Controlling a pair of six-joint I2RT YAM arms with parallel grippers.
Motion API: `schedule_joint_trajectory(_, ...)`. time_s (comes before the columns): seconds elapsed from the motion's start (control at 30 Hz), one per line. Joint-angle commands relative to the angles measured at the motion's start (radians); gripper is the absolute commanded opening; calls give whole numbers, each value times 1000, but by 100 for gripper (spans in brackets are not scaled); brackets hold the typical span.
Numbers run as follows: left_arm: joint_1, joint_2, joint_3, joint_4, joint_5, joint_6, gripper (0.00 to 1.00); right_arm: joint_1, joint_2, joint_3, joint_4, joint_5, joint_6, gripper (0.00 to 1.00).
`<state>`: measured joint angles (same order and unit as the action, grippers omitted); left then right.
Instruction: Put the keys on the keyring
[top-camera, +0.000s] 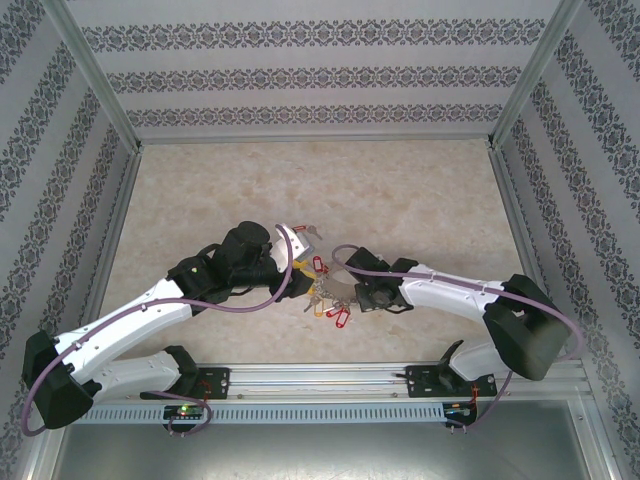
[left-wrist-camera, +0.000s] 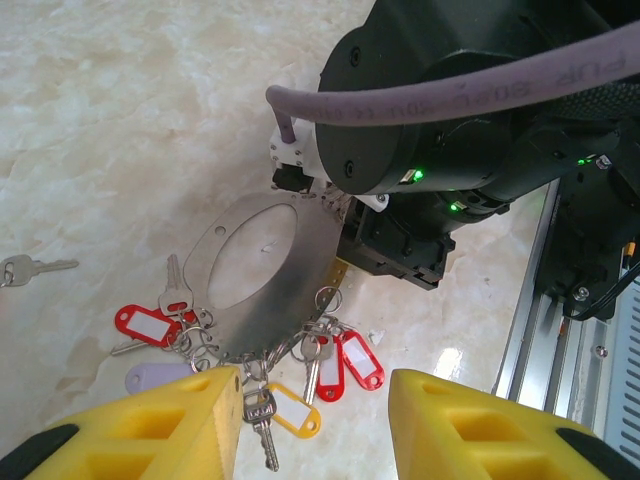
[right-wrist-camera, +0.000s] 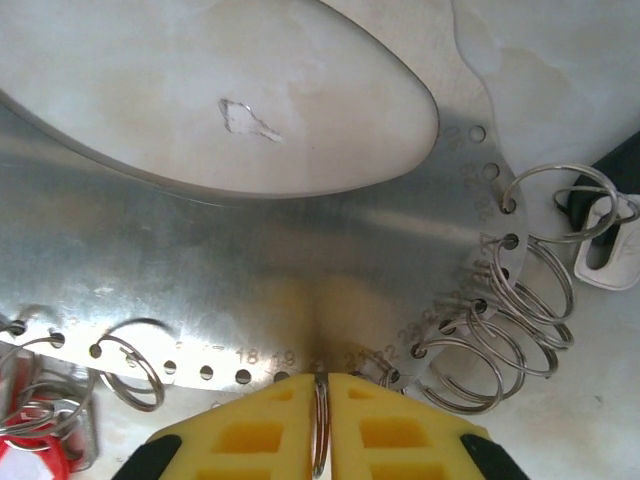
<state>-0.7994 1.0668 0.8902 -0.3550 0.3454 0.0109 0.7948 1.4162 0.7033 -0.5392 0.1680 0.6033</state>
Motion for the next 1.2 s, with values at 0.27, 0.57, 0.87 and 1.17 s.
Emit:
schedule_joint_trajectory(0.27, -14, -5, 12, -25, -8, 15, 43, 3, -6, -35, 29, -17, 27, 15)
schedule_joint_trajectory(0.57, -14, -8, 15, -29, -10, 15, 43, -7, -21, -51, 39, -28, 34, 11)
schedule_joint_trajectory(0.87, -14, -33, 20, -30, 1, 12, 43, 8, -210, -79, 81, 4, -81, 0)
schedule_joint_trajectory(1.17, -12, -64, 64, -69, 46, 13, 38, 36, -661, -117, 235, -119, -432, 0)
